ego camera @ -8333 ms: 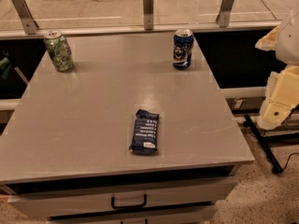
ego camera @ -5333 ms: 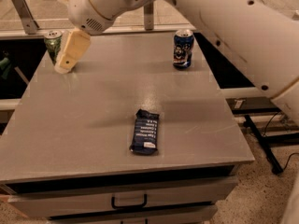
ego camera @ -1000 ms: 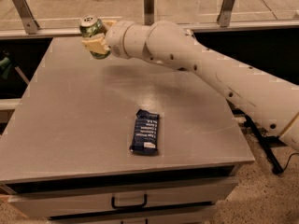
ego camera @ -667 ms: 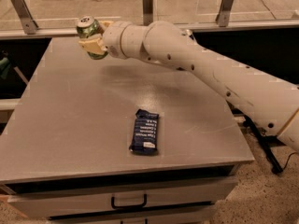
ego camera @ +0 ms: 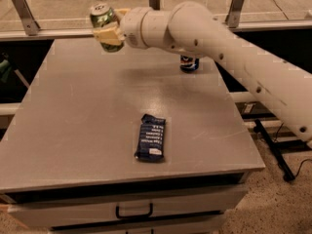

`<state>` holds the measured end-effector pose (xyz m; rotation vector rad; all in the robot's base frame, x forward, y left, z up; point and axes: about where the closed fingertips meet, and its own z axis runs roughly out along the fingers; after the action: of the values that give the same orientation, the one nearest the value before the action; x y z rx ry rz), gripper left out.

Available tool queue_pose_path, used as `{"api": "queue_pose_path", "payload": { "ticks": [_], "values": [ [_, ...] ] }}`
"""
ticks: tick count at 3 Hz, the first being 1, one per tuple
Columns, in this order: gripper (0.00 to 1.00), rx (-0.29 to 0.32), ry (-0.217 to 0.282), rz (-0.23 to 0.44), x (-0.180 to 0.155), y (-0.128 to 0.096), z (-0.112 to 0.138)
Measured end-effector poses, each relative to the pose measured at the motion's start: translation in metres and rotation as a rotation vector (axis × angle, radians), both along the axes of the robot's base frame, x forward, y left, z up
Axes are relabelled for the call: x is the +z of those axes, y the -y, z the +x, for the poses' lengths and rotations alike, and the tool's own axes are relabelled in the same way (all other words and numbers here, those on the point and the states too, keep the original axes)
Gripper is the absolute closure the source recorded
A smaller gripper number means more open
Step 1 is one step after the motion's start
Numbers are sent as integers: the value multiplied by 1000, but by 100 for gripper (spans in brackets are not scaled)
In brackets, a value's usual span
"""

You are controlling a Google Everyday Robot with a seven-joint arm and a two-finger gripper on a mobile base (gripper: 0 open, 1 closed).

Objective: Move green can near pepsi can

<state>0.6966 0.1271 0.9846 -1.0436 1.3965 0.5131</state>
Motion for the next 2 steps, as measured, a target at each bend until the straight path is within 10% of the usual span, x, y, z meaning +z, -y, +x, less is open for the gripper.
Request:
{"api": "queue_pose_path", "payload": {
  "ticks": [2],
  "values": [
    [100, -129, 12, 31, 43, 116, -31]
  ]
}}
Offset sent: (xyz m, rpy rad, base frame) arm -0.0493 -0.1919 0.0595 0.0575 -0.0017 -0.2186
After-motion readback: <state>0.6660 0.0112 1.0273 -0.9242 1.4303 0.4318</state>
